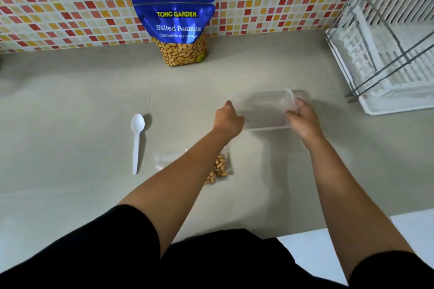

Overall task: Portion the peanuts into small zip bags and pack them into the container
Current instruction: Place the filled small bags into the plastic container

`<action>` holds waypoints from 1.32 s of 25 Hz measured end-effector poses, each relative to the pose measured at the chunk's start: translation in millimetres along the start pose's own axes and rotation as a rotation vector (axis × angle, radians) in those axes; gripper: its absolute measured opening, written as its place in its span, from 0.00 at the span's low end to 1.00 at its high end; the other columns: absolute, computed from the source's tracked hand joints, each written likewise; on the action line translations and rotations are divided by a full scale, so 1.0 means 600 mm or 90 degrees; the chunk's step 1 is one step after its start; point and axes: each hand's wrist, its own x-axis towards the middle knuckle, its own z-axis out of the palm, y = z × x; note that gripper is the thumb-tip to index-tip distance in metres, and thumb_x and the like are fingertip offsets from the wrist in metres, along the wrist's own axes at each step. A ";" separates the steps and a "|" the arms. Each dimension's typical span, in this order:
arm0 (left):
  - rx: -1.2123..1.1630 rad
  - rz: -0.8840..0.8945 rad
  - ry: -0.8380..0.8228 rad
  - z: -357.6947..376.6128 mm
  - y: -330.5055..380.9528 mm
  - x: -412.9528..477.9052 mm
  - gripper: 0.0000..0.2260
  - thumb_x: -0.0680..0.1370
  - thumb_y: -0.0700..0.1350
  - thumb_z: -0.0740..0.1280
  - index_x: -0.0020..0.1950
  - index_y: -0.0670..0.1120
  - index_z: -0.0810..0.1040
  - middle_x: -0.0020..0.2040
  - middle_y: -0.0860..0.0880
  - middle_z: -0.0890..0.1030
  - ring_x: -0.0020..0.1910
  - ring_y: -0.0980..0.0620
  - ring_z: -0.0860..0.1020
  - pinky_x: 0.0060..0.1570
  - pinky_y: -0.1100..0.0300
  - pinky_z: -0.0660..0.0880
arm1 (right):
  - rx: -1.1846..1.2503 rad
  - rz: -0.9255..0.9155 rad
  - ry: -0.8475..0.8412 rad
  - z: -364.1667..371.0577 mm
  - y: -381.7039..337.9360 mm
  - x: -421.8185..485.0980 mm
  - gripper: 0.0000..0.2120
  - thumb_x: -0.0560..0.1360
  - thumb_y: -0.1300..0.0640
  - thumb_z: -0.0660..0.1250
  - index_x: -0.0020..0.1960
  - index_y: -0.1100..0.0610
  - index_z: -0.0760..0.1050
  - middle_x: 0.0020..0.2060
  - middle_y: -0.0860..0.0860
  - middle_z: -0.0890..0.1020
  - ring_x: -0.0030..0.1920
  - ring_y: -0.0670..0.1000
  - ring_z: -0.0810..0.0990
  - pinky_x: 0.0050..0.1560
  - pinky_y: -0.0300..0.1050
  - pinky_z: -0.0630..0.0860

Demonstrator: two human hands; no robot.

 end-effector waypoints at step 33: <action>-0.066 -0.144 0.156 -0.212 -0.117 -0.053 0.15 0.76 0.45 0.63 0.33 0.52 0.60 0.33 0.56 0.61 0.33 0.53 0.64 0.31 0.67 0.57 | 0.095 -0.098 -0.164 0.169 -0.136 -0.076 0.24 0.78 0.59 0.61 0.73 0.59 0.61 0.76 0.53 0.53 0.76 0.49 0.52 0.70 0.38 0.52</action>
